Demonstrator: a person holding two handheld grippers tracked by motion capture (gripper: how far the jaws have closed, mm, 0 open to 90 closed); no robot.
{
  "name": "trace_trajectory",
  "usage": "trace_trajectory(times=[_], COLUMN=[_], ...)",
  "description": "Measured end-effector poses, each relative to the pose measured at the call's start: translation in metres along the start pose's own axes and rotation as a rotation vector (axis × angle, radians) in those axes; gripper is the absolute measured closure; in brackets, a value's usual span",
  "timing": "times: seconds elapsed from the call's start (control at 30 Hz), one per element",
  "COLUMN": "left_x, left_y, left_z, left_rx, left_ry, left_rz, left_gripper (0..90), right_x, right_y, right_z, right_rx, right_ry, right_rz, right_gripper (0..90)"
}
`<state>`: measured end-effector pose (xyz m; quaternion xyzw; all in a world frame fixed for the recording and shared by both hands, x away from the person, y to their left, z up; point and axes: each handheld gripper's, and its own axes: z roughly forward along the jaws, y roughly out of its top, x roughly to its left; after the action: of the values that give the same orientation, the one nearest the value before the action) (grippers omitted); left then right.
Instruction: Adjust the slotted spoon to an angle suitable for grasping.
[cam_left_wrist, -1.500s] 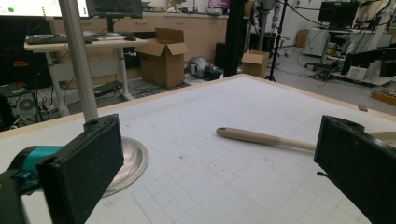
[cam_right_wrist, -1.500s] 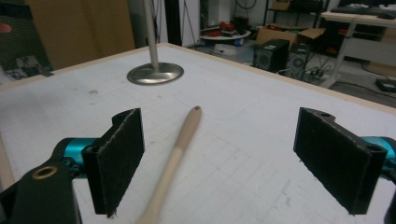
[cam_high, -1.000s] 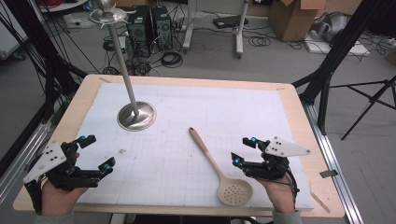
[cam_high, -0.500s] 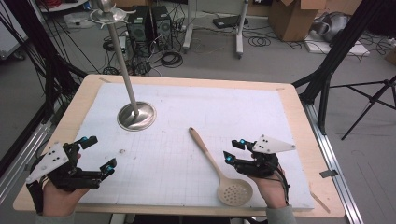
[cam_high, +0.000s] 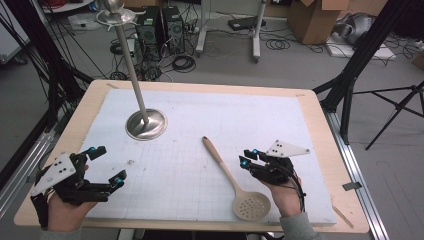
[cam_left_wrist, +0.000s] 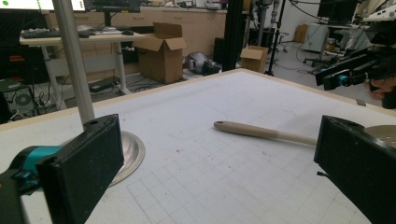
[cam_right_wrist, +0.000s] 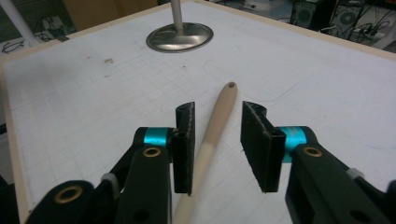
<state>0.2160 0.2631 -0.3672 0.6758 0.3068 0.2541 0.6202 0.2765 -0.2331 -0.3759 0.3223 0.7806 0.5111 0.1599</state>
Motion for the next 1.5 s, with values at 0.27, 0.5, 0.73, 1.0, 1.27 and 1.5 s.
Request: trace_trajectory(times=[0.27,0.5,0.73,1.0,1.27,1.5], left_x=[0.000,0.001,0.001,0.002,0.002,0.002], left_y=[-0.001,-0.002,-0.002,-0.003,-0.004,-0.005], left_z=[0.001,0.001,0.002,0.002,0.003,0.005], left_rx=[0.002,0.003,0.003,0.003,0.005,0.011], left_ry=[-0.003,-0.004,-0.006,-0.008,-0.010,-0.016], left_rz=[-0.003,-0.006,-0.008,-0.013,-0.015,-0.017], left_gripper=[1.8,1.8,1.8,1.8,1.8,1.8], right_x=[-0.002,-0.004,-0.006,-0.013,-0.012,-0.013], right_y=[0.000,0.004,0.008,0.010,0.009,0.005], right_z=[0.010,0.015,0.027,0.044,0.055,0.066], right_rx=[0.035,0.029,0.071,0.087,0.100,0.159], right_ry=[-0.004,-0.009,-0.011,-0.007,-0.037,-0.029], right_rz=[-0.032,-0.015,-0.016,-0.002,-0.004,-0.033], right_gripper=[79.4,89.7,89.8,90.0,90.0,90.0])
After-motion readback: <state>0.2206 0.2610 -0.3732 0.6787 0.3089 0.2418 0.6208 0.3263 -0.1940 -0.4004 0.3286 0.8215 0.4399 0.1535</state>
